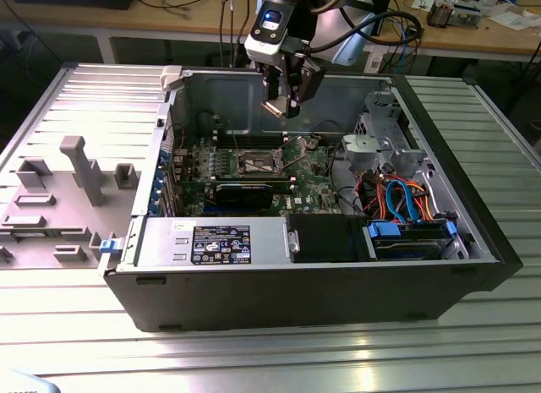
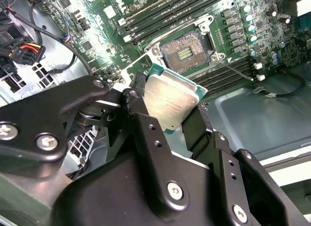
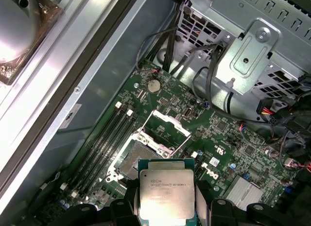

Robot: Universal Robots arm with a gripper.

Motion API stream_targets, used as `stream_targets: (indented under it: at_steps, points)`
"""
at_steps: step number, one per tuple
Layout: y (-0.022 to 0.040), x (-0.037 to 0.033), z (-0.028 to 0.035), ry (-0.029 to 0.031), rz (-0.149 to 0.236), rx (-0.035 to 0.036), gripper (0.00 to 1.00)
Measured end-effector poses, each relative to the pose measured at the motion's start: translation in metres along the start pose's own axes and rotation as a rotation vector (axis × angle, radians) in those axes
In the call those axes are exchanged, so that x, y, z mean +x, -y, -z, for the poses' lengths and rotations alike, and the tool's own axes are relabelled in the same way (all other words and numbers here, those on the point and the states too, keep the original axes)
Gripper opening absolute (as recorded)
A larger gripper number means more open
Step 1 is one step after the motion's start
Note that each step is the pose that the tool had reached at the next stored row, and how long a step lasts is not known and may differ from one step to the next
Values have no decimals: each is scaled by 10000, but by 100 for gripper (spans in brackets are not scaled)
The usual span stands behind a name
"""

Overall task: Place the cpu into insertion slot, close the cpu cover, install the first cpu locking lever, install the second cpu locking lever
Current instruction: 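Place the cpu into insertion slot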

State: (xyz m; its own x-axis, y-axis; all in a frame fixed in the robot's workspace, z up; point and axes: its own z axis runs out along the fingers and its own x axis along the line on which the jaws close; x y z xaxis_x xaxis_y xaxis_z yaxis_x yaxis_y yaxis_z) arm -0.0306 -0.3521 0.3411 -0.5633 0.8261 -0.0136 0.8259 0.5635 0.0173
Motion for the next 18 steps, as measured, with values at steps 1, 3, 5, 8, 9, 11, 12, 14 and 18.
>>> stream_targets:
  at_steps: [1,3,5,8,9,11,12,14,18]
  points:
    - [0,0,0,0,-10,0,55]
    - [0,0,0,1,-35,1,55]
    - [0,0,0,2,-58,1,55]
    - [0,0,0,3,-95,2,55]
    - [0,0,0,3,-106,2,55]
    - [0,0,0,3,-130,2,55]
    - [0,0,0,3,-141,2,55]
    - [0,0,0,4,-166,4,55]
    - [0,0,0,5,-225,4,55]
